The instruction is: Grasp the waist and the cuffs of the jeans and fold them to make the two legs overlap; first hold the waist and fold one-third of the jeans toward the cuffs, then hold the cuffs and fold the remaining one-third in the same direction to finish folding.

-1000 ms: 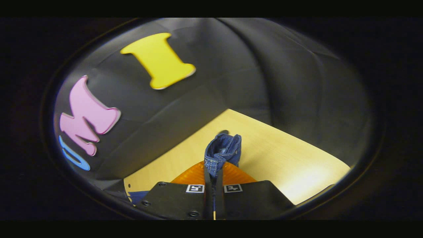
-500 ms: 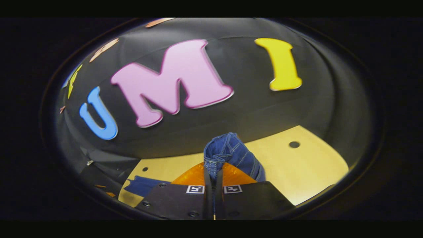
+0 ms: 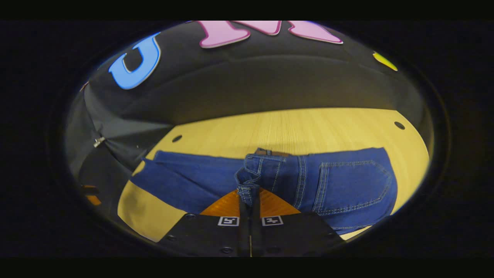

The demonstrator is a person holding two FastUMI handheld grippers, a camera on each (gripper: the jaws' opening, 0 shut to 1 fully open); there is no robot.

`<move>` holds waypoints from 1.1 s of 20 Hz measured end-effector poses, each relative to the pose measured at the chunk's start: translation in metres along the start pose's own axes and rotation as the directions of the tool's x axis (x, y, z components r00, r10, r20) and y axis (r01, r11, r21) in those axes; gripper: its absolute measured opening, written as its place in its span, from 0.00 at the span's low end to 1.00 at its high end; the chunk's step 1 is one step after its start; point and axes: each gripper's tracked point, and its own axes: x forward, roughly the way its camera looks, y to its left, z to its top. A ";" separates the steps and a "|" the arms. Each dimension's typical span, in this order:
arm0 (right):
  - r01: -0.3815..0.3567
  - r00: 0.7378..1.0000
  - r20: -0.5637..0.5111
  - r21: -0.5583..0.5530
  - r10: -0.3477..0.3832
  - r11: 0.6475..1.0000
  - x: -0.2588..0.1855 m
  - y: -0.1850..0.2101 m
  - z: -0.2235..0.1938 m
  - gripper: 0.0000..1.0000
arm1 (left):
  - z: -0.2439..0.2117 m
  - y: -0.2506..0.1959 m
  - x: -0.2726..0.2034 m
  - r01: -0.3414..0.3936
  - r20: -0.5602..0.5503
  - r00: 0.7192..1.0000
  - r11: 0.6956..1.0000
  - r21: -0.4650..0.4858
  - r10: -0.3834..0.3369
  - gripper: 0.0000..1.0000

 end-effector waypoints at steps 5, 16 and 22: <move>-0.106 0.993 -0.041 0.053 0.108 0.993 0.009 0.027 -0.011 0.33 | 0.017 0.007 0.037 0.017 -0.021 1.000 0.993 -0.120 -0.020 0.96; -0.216 0.976 0.003 -0.112 0.218 0.970 -0.095 0.048 -0.009 0.98 | 0.073 0.069 0.095 -0.097 -0.001 0.995 0.987 -0.131 0.097 0.96; -0.145 0.985 0.097 0.039 0.141 0.989 -0.173 -0.007 -0.005 0.98 | 0.042 0.129 0.169 -0.237 -0.174 0.962 0.962 -0.136 0.213 0.96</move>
